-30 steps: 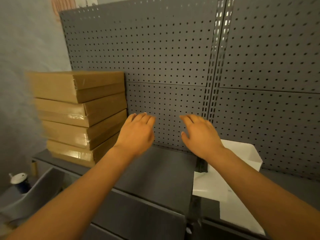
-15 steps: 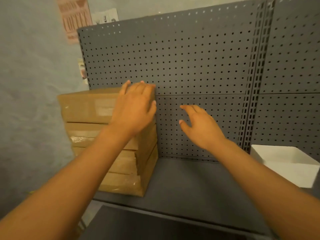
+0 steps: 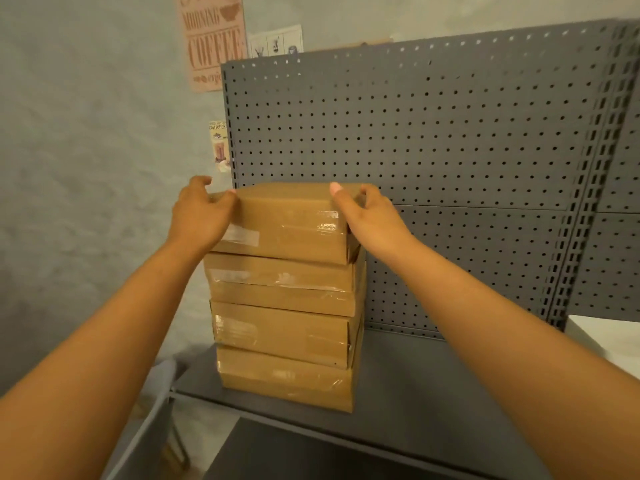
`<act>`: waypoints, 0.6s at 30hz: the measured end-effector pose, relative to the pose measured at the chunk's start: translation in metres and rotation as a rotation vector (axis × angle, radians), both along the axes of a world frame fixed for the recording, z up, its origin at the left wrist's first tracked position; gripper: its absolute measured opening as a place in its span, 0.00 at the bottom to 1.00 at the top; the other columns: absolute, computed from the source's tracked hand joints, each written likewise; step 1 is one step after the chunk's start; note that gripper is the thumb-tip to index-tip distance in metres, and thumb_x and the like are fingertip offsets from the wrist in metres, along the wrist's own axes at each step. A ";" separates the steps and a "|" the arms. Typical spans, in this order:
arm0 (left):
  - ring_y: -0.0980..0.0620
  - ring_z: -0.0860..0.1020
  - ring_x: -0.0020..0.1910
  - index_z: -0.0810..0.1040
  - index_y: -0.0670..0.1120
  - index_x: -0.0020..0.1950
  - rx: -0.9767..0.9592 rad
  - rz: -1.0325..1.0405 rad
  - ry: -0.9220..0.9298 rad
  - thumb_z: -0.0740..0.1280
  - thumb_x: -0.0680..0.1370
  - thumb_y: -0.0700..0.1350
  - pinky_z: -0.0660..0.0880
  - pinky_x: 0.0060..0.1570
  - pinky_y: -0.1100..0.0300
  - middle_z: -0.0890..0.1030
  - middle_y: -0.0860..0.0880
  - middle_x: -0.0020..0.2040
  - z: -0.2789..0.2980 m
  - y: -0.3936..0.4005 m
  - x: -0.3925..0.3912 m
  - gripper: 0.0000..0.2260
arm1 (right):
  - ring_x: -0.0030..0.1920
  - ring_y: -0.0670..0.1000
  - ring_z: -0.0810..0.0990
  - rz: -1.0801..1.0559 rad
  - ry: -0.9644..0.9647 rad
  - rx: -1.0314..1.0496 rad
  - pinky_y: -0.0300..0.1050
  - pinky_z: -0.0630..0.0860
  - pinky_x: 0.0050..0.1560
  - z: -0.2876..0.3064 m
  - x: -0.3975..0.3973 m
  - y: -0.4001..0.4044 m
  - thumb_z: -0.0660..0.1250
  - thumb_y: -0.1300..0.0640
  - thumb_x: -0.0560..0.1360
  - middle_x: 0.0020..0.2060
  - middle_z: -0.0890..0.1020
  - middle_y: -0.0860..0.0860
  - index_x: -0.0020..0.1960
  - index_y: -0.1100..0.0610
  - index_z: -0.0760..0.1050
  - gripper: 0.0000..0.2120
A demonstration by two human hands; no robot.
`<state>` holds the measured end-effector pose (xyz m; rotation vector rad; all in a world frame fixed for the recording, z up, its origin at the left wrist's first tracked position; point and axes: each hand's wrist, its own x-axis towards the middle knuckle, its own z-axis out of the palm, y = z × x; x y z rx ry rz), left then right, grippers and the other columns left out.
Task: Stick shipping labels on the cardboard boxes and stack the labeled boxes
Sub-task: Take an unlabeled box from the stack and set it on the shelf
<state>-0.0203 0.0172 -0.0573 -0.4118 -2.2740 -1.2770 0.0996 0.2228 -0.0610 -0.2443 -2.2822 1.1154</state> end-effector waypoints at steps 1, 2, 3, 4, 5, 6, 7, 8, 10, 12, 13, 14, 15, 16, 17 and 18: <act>0.42 0.68 0.68 0.62 0.45 0.74 0.043 -0.026 -0.042 0.62 0.79 0.53 0.68 0.62 0.52 0.66 0.42 0.72 -0.003 -0.001 -0.003 0.26 | 0.65 0.55 0.70 0.002 -0.019 0.002 0.44 0.66 0.54 -0.001 -0.003 -0.002 0.55 0.33 0.75 0.66 0.68 0.54 0.72 0.56 0.59 0.35; 0.43 0.68 0.68 0.61 0.45 0.74 0.079 -0.039 -0.066 0.62 0.79 0.52 0.67 0.59 0.54 0.65 0.43 0.73 -0.006 -0.002 -0.005 0.27 | 0.62 0.54 0.71 0.004 -0.028 0.003 0.45 0.67 0.52 -0.003 -0.006 -0.003 0.56 0.33 0.75 0.62 0.70 0.54 0.71 0.57 0.59 0.35; 0.43 0.68 0.68 0.61 0.45 0.75 0.112 -0.038 -0.082 0.63 0.78 0.53 0.67 0.57 0.56 0.64 0.43 0.73 -0.008 -0.003 -0.008 0.27 | 0.60 0.54 0.72 0.004 -0.026 0.005 0.45 0.66 0.51 -0.006 -0.007 -0.004 0.57 0.34 0.75 0.59 0.71 0.53 0.70 0.57 0.59 0.35; 0.43 0.68 0.68 0.60 0.45 0.75 0.153 -0.031 -0.103 0.64 0.78 0.54 0.67 0.56 0.55 0.64 0.43 0.73 -0.008 -0.005 -0.011 0.29 | 0.60 0.54 0.72 0.002 -0.016 0.002 0.45 0.66 0.51 -0.008 -0.008 -0.004 0.58 0.34 0.75 0.58 0.71 0.53 0.70 0.58 0.59 0.34; 0.43 0.68 0.68 0.61 0.45 0.74 0.205 -0.027 -0.137 0.64 0.77 0.56 0.68 0.57 0.54 0.65 0.44 0.73 -0.008 -0.008 -0.014 0.30 | 0.62 0.54 0.71 -0.002 -0.005 -0.002 0.44 0.66 0.52 -0.010 -0.007 -0.004 0.58 0.35 0.75 0.60 0.71 0.54 0.71 0.57 0.59 0.34; 0.43 0.69 0.68 0.63 0.45 0.74 0.265 -0.032 -0.188 0.63 0.76 0.58 0.67 0.58 0.53 0.67 0.44 0.72 -0.008 -0.010 -0.017 0.30 | 0.65 0.54 0.70 -0.003 0.004 -0.010 0.44 0.65 0.55 -0.011 -0.007 -0.003 0.58 0.36 0.75 0.64 0.70 0.54 0.73 0.57 0.57 0.35; 0.43 0.69 0.68 0.65 0.44 0.73 0.330 -0.048 -0.248 0.62 0.76 0.60 0.67 0.58 0.53 0.69 0.44 0.71 -0.008 -0.011 -0.020 0.31 | 0.67 0.54 0.68 -0.001 0.013 -0.015 0.43 0.64 0.57 -0.012 -0.005 -0.002 0.58 0.36 0.76 0.67 0.68 0.54 0.75 0.56 0.55 0.36; 0.43 0.69 0.67 0.66 0.43 0.72 0.386 -0.067 -0.306 0.61 0.76 0.62 0.66 0.59 0.52 0.70 0.44 0.70 -0.007 -0.011 -0.022 0.31 | 0.69 0.53 0.66 0.005 0.022 -0.023 0.42 0.63 0.58 -0.013 -0.004 0.000 0.59 0.37 0.76 0.69 0.66 0.53 0.76 0.55 0.54 0.36; 0.42 0.69 0.67 0.65 0.42 0.72 0.441 -0.103 -0.389 0.61 0.76 0.62 0.67 0.62 0.50 0.70 0.44 0.70 -0.008 -0.009 -0.025 0.32 | 0.70 0.52 0.66 0.013 0.051 -0.049 0.42 0.64 0.60 -0.014 -0.002 0.002 0.60 0.37 0.75 0.71 0.65 0.51 0.77 0.54 0.54 0.37; 0.45 0.69 0.64 0.64 0.42 0.72 0.456 -0.142 -0.417 0.61 0.77 0.61 0.67 0.60 0.50 0.69 0.45 0.69 -0.010 -0.005 -0.025 0.31 | 0.71 0.52 0.66 0.011 0.084 -0.086 0.45 0.65 0.65 -0.017 0.000 0.003 0.61 0.37 0.75 0.72 0.64 0.50 0.77 0.52 0.54 0.37; 0.46 0.69 0.61 0.64 0.42 0.72 0.460 -0.157 -0.415 0.61 0.77 0.61 0.67 0.58 0.51 0.70 0.45 0.67 -0.010 -0.003 -0.025 0.31 | 0.71 0.51 0.66 0.010 0.101 -0.113 0.46 0.65 0.67 -0.018 0.001 0.003 0.61 0.38 0.75 0.73 0.64 0.49 0.76 0.52 0.55 0.36; 0.47 0.69 0.59 0.64 0.43 0.72 0.465 -0.169 -0.411 0.61 0.76 0.61 0.67 0.56 0.52 0.70 0.47 0.65 -0.010 0.000 -0.024 0.31 | 0.71 0.51 0.66 0.014 0.118 -0.148 0.47 0.66 0.68 -0.020 0.002 0.004 0.62 0.38 0.75 0.73 0.64 0.48 0.76 0.51 0.56 0.35; 0.47 0.69 0.58 0.64 0.43 0.72 0.471 -0.174 -0.406 0.62 0.75 0.62 0.67 0.55 0.52 0.70 0.48 0.63 -0.010 0.002 -0.022 0.31 | 0.70 0.50 0.67 0.022 0.133 -0.181 0.49 0.66 0.69 -0.020 0.004 0.005 0.62 0.38 0.74 0.72 0.65 0.48 0.75 0.50 0.57 0.35; 0.47 0.70 0.58 0.64 0.44 0.71 0.480 -0.172 -0.397 0.62 0.75 0.61 0.68 0.54 0.52 0.71 0.48 0.63 -0.008 0.003 -0.020 0.31 | 0.69 0.49 0.68 0.033 0.151 -0.210 0.51 0.67 0.69 -0.021 0.006 0.007 0.61 0.37 0.74 0.71 0.66 0.47 0.75 0.50 0.58 0.33; 0.47 0.70 0.57 0.65 0.44 0.70 0.489 -0.169 -0.388 0.62 0.75 0.60 0.68 0.53 0.51 0.71 0.48 0.61 -0.007 0.005 -0.017 0.30 | 0.66 0.48 0.71 0.037 0.177 -0.236 0.51 0.69 0.67 -0.021 0.009 0.009 0.60 0.37 0.75 0.69 0.68 0.47 0.73 0.50 0.60 0.31; 0.47 0.71 0.56 0.65 0.44 0.68 0.499 -0.171 -0.375 0.63 0.75 0.59 0.68 0.51 0.52 0.71 0.47 0.59 -0.005 0.006 -0.013 0.28 | 0.63 0.47 0.73 0.031 0.210 -0.269 0.49 0.72 0.64 -0.020 0.011 0.011 0.59 0.38 0.76 0.66 0.70 0.47 0.71 0.50 0.62 0.28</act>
